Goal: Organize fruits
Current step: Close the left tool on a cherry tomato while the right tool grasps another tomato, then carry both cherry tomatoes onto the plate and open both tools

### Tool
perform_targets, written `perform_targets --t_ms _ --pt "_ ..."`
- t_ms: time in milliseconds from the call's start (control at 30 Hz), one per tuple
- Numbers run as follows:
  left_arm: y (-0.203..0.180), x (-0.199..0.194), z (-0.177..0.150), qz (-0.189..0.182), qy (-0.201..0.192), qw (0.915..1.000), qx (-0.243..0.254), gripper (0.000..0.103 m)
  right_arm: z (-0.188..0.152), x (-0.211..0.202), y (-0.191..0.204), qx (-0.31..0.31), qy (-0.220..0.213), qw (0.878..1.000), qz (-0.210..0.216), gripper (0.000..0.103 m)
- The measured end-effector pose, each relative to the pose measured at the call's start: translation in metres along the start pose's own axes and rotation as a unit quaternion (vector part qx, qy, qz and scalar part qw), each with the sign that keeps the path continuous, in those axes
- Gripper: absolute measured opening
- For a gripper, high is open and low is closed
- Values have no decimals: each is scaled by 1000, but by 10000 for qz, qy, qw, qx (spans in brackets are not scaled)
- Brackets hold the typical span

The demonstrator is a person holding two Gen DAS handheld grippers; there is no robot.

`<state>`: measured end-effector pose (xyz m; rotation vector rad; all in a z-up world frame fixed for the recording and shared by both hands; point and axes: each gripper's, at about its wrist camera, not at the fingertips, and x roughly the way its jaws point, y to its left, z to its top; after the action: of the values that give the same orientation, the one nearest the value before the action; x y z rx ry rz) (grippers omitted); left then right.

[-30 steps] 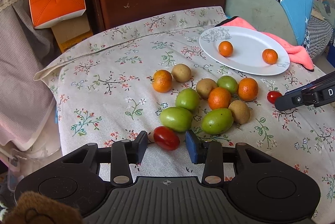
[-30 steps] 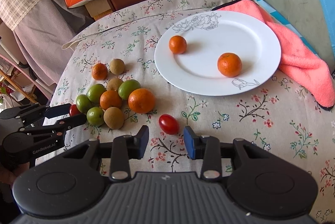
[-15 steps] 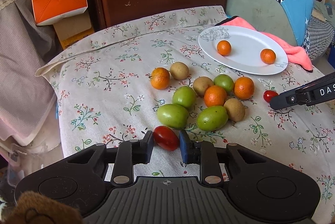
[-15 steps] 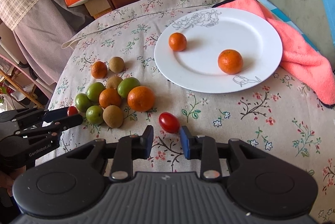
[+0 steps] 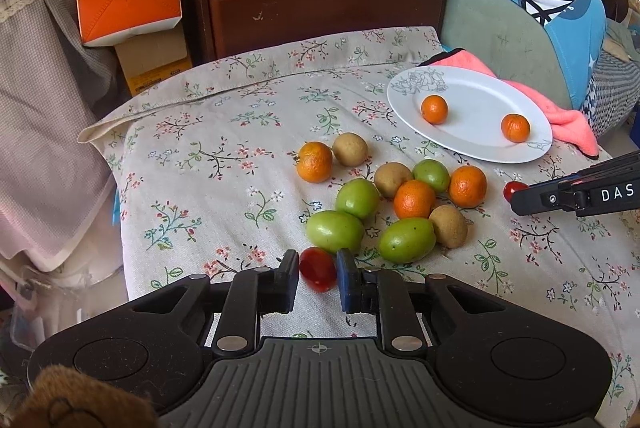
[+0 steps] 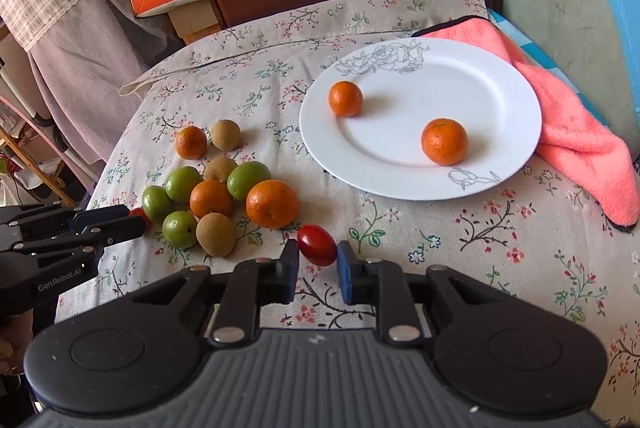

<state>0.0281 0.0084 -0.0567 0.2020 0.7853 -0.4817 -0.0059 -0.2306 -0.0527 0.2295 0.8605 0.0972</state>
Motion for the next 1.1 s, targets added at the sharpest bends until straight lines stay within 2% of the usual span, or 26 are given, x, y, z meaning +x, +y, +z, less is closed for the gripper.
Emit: perform_targets --t_ms 167,267,300,600,867,1000,1100 --pt "-4 8 -4 105 178 9997 143 22 2 -1 0 57 -4 10000 68 21" --pt "-6 8 -4 106 136 9997 185 22 2 1 1 41 31 10000 70 21" --pt "-7 8 -4 101 121 9997 193 18 1 1 2 37 28 10000 69 21" --pt "-7 -6 1 165 -155 9997 99 18 4 -6 -2 149 -90 9998 88 21" --pt "-12 -24 24 -174 -620 9977 -198 18 28 -39 -17 548 -608 9960 369 21" --pt "-18 -26 37 -397 -763 9959 -284 18 42 -55 -26 553 -878 9940 333 21" --pt "-27 -26 49 -472 -875 9949 -161 18 52 -63 -33 467 -983 9937 260 21"
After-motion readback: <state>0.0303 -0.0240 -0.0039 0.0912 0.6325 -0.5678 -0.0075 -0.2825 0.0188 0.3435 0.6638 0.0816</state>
